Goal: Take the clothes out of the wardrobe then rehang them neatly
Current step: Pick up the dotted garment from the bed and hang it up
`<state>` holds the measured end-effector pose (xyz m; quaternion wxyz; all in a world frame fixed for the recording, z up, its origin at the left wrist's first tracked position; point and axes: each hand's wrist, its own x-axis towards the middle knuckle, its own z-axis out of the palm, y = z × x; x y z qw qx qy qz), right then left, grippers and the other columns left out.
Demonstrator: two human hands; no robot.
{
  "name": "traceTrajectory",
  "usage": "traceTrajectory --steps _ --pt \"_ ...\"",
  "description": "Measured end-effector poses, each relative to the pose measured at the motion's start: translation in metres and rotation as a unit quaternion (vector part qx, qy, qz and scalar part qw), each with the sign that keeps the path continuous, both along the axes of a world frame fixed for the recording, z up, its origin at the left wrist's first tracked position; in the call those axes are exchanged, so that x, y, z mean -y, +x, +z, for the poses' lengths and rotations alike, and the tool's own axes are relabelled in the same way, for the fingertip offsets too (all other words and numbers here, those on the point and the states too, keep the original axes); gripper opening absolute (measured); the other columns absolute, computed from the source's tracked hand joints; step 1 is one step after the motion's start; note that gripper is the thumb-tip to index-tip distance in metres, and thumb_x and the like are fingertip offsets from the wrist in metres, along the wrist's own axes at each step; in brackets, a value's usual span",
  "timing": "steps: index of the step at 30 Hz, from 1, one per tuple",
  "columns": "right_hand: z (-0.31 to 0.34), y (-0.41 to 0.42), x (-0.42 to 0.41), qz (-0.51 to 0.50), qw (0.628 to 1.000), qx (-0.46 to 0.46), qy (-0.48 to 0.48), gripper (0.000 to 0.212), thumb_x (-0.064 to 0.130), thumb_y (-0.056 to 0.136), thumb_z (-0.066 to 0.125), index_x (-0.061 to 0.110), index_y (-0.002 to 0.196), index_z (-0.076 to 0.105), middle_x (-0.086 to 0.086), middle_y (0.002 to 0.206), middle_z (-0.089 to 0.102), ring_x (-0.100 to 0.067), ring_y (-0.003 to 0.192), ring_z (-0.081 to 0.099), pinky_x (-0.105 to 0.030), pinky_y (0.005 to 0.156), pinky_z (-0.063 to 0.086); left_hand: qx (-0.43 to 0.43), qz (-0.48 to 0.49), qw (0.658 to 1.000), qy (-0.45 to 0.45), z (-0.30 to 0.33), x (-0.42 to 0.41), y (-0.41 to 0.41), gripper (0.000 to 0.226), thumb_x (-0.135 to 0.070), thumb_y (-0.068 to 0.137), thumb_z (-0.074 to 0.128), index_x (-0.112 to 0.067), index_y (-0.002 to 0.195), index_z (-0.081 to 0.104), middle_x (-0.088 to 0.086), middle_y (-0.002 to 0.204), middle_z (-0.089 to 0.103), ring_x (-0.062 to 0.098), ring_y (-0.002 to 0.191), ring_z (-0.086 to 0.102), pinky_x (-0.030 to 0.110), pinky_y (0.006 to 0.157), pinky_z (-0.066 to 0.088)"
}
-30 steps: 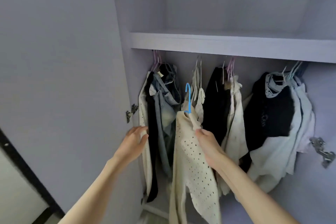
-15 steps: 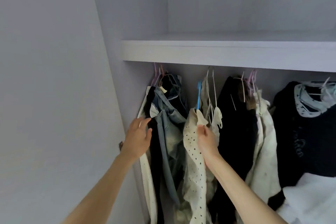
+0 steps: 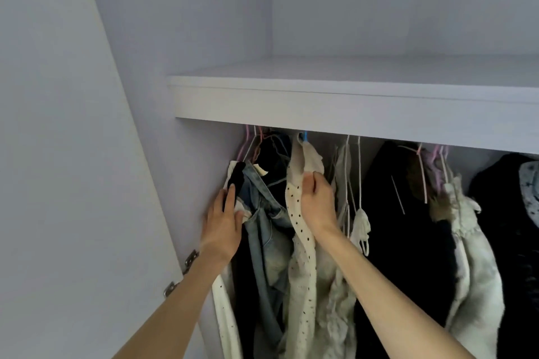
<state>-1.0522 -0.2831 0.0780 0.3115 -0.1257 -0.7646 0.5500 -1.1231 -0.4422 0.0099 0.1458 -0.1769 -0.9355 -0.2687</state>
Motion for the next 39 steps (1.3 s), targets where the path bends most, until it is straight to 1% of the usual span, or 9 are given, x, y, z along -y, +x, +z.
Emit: traceTrajectory --steps 4,10,15,18,22,25,27,34,39 --pt "0.007 -0.037 -0.009 -0.033 0.999 0.036 0.001 0.031 0.019 0.101 0.03 0.007 0.076 0.044 -0.001 0.062 0.043 -0.009 0.054 0.04 -0.019 0.042 0.026 0.016 -0.001 0.999 0.038 -0.002 0.006 -0.006 0.056 -0.026 0.1 0.032 -0.02 0.149 0.007 0.007 0.153 0.019 0.023 0.139 0.02 0.032 0.11 0.024" --pt "0.0 -0.063 -0.011 -0.058 0.992 0.108 0.026 0.031 0.015 0.101 0.029 -0.002 0.099 0.055 -0.012 0.09 0.055 -0.02 0.078 0.05 -0.017 0.056 0.03 0.016 0.006 0.999 0.044 -0.004 0.014 -0.008 0.052 -0.023 0.101 0.03 -0.02 0.149 0.011 0.005 0.15 0.026 0.022 0.136 0.028 0.031 0.106 0.029" --pt "-0.018 -0.073 0.01 -0.086 0.989 0.087 0.079 0.022 0.008 0.097 0.034 -0.004 0.112 0.045 -0.02 0.098 0.057 -0.034 0.089 0.06 -0.03 0.065 0.041 0.014 -0.009 0.998 0.057 -0.006 0.018 -0.01 0.051 -0.021 0.1 0.03 -0.022 0.148 0.011 0.006 0.148 0.029 0.021 0.134 0.031 0.026 0.105 0.028" --pt "-0.022 -0.074 0.017 -0.069 0.987 0.063 0.129 0.036 0.002 0.097 0.034 -0.009 0.131 0.034 -0.02 0.101 0.057 -0.035 0.093 0.059 -0.023 0.064 0.035 0.033 -0.029 0.996 0.081 -0.008 0.02 -0.01 0.051 -0.021 0.1 0.032 -0.026 0.148 0.013 0.005 0.146 0.033 0.019 0.132 0.033 0.023 0.103 0.028" --pt "-0.024 -0.089 0.022 -0.038 0.971 0.069 0.224 0.036 -0.004 0.095 0.034 -0.013 0.129 0.037 -0.008 0.085 0.055 -0.015 0.077 0.049 -0.006 0.063 0.033 0.1 -0.073 0.972 0.201 -0.003 0.023 -0.006 0.046 -0.019 0.1 0.036 -0.032 0.143 0.028 -0.003 0.143 0.038 0.006 0.128 0.034 0.013 0.1 0.023" --pt "-0.022 -0.104 0.031 0.007 0.982 0.049 0.183 0.03 0.0 0.095 0.035 -0.015 0.12 0.045 -0.003 0.073 0.052 -0.015 0.07 0.051 -0.012 0.059 0.036 0.164 -0.115 0.942 0.269 0.002 0.029 -0.002 0.039 -0.039 0.097 0.036 -0.045 0.135 0.029 -0.018 0.144 0.034 0.0 0.132 0.03 0.021 0.11 0.022" --pt "-0.023 -0.114 0.039 0.039 0.985 0.046 0.163 0.025 0.0 0.096 0.034 -0.011 0.113 0.049 -0.007 0.076 0.055 -0.024 0.078 0.055 -0.017 0.06 0.036 0.183 -0.138 0.938 0.26 0.003 0.031 0.002 0.046 -0.05 0.091 0.036 -0.047 0.136 0.025 -0.023 0.145 0.027 -0.002 0.135 0.023 0.021 0.111 0.019" --pt "-0.031 -0.127 0.036 0.06 0.986 0.047 0.15 0.029 0.007 0.099 0.032 -0.008 0.119 0.047 0.006 0.066 0.043 -0.002 0.059 0.042 -0.005 0.054 0.036 0.1 -0.105 0.977 0.159 -0.008 0.012 0.011 0.065 -0.051 0.088 0.043 -0.029 0.146 0.021 -0.015 0.148 0.024 -0.003 0.134 0.018 0.017 0.11 0.017" --pt "-0.034 -0.121 0.016 0.067 0.96 0.103 0.253 0.032 0.034 0.098 0.039 0.007 0.109 0.052 -0.011 0.108 0.053 -0.024 0.102 0.05 -0.028 0.08 0.039 0.063 -0.075 0.976 0.196 -0.007 0.012 0.014 0.058 -0.037 0.091 0.054 -0.032 0.143 0.029 -0.016 0.143 0.035 -0.002 0.131 0.028 0.021 0.109 0.025"
